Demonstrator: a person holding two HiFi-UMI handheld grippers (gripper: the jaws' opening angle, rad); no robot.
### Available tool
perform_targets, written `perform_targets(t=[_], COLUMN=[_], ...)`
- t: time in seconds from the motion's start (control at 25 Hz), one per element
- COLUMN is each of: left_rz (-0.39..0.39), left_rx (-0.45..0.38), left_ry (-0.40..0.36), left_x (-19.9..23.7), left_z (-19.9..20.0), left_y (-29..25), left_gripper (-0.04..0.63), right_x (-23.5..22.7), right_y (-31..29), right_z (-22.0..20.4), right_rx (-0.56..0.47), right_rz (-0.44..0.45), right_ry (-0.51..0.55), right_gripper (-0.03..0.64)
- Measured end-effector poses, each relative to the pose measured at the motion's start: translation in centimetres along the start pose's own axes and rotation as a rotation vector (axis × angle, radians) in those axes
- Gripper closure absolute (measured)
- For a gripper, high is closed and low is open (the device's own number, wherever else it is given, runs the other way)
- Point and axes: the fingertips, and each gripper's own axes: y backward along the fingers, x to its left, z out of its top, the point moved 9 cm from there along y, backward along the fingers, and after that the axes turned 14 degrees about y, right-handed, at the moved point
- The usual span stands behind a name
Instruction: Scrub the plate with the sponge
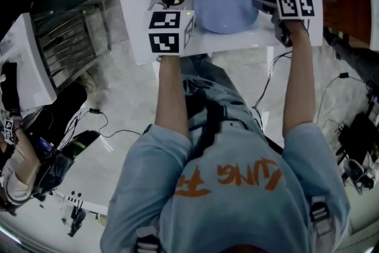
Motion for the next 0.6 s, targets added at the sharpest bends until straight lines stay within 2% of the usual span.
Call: perform_targets(t=[0.4,0.48,0.6], left_rz=[-0.005,-0.004,-0.008], left_rx=[0.004,0.001,-0.017], left_ry=[0.001,-0.004,-0.004], left_x=[1.5,1.6,1.6], left_z=[0.9,1.2,1.6], left_y=[-0.6,-0.5,-0.2], left_gripper=[0.546,0.546,0.546], right_x=[-1.9,-2.4,-2.7], right_y=[-4.5,-4.8,-4.5], right_z=[-1.5,-1.7,-1.8], right_rx=[0.177,0.186,0.167], right_rz=[0.187,0.19,0.186], right_ry=[-0.206,-0.256,-0.34], right_gripper=[0.483,0.551,0.569])
